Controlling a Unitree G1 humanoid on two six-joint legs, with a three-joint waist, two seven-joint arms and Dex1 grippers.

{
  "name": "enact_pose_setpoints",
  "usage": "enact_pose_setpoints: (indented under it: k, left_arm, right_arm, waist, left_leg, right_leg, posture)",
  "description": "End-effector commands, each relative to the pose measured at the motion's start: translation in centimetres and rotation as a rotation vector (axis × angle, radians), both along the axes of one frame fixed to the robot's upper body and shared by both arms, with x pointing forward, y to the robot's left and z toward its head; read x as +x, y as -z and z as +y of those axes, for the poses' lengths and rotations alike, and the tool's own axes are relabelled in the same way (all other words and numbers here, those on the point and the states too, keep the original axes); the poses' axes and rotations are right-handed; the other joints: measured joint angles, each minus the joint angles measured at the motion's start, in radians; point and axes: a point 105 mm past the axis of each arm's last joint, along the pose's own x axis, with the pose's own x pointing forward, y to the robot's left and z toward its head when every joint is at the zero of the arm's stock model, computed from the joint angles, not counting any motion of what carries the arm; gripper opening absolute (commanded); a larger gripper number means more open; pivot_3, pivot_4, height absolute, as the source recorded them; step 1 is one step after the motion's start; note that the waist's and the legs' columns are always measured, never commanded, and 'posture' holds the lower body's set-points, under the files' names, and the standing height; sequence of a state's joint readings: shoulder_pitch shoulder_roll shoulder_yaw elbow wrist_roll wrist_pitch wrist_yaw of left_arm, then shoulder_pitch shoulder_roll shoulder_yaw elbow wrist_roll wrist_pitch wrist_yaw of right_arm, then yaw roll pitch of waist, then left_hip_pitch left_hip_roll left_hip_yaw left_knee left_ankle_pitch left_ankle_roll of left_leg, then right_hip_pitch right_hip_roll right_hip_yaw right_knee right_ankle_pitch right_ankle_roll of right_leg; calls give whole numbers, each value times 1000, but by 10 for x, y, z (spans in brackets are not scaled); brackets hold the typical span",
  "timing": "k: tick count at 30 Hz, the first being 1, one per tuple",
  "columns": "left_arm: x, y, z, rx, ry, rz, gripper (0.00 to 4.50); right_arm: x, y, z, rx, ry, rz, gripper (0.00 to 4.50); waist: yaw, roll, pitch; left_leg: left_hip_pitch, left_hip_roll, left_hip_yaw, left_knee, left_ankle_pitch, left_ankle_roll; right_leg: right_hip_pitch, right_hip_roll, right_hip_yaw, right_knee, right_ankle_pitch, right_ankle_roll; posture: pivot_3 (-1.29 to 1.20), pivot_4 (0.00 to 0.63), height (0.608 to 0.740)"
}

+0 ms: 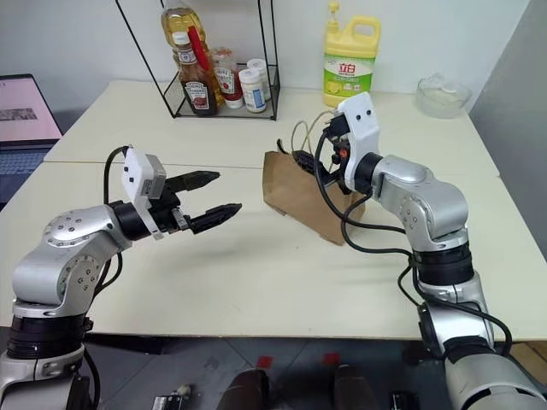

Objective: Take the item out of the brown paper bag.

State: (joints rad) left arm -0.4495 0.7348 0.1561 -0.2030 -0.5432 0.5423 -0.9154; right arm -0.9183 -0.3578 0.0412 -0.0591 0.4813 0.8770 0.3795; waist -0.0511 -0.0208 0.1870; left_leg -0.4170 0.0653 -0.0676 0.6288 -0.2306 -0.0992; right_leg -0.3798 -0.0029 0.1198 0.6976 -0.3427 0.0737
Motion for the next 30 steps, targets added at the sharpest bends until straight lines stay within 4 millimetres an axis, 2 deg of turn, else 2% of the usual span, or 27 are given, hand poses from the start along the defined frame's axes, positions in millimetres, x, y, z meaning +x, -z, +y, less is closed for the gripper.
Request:
enact_pose_setpoints:
  k: [1, 8, 12, 23, 30]
  left_arm:
    - [-14, -24, 1, 29, 73, -47, 4460]
    - [-24, -36, 11, 119, 115, -45, 4460]
    - [-22, -55, 9, 91, 119, -82, 4460]
    - [-20, -54, 0, 94, 133, -79, 4460]
    - [-18, -52, -2, 99, 134, -73, 4500]
  right_arm:
    - [-5, -26, -2, 22, 7, -76, 4500]
    - [-4, -33, 0, 30, 10, -66, 4500]
    - [-2, -34, 0, 30, 29, -50, 4500]
    - [-1, -37, 0, 24, 56, -34, 4500]
    - [-2, -43, 7, 23, 36, -39, 2081]
  waist:
    - [-3, 0, 0]
    - [-6, 1, 0]
    - [-5, 1, 1]
    - [-7, 1, 1]
    - [-8, 1, 1]
  left_leg:
    - [0, 0, 0, 0, 0, 0]
    - [0, 0, 0, 0, 0, 0]
    - [-1, 0, 0, 0, 0, 0]
    - [-1, 0, 0, 0, 0, 0]
    - [-1, 0, 0, -1, 0, 0]
  right_leg:
    - [0, 0, 0, 0, 0, 0]
    - [0, 0, 0, 0, 0, 0]
    - [0, 0, -1, 0, 0, 0]
    - [-1, 0, 0, 0, 0, 0]
    - [-1, 0, 0, 0, 0, 0]
  posture:
    - [0, 150, 740]
    - [0, 150, 740]
    - [0, 150, 740]
    - [0, 150, 740]
    - [0, 150, 740]
